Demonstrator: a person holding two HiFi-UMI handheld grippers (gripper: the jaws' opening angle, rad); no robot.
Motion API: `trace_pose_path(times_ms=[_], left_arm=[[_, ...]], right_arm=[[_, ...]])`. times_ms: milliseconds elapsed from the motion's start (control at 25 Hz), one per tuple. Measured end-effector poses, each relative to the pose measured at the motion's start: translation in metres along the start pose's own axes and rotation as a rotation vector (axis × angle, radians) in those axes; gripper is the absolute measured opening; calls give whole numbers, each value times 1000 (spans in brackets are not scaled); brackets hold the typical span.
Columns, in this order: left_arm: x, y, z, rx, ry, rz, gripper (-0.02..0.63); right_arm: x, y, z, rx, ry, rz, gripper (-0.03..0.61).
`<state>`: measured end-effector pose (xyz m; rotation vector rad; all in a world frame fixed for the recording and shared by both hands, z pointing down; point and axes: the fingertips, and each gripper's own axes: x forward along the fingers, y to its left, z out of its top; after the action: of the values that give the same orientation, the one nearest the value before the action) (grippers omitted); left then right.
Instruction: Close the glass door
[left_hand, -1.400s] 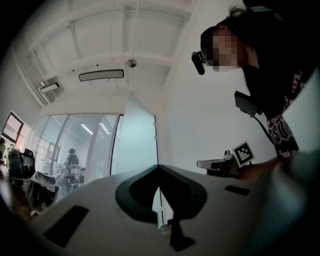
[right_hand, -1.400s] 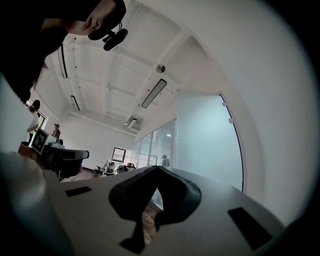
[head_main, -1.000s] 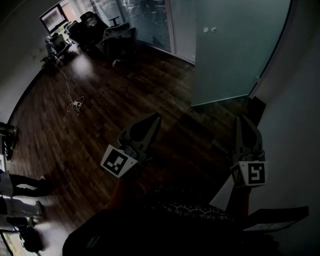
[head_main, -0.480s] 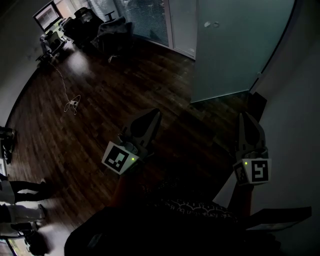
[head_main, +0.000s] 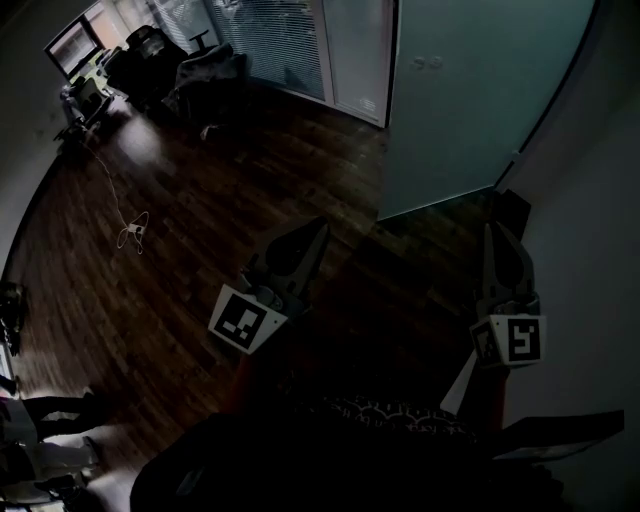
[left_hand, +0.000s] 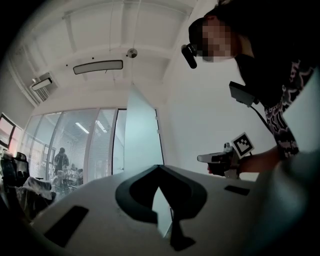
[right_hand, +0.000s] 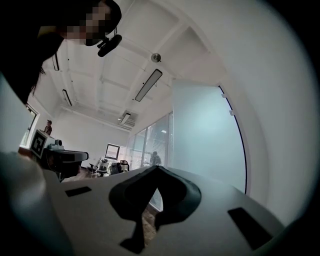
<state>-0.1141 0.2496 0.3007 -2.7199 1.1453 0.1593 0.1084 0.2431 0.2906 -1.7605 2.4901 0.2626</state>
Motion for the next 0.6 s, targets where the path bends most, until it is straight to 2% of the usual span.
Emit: trace_pose_path(times_ms=[240, 600], left_arm=[[18, 32, -20, -33, 10, -26, 2], [64, 54, -37, -68, 9, -55, 2]], right_arm=[[35, -2, -14, -29, 23, -26, 3], [68, -35, -23, -29, 30, -68, 3]])
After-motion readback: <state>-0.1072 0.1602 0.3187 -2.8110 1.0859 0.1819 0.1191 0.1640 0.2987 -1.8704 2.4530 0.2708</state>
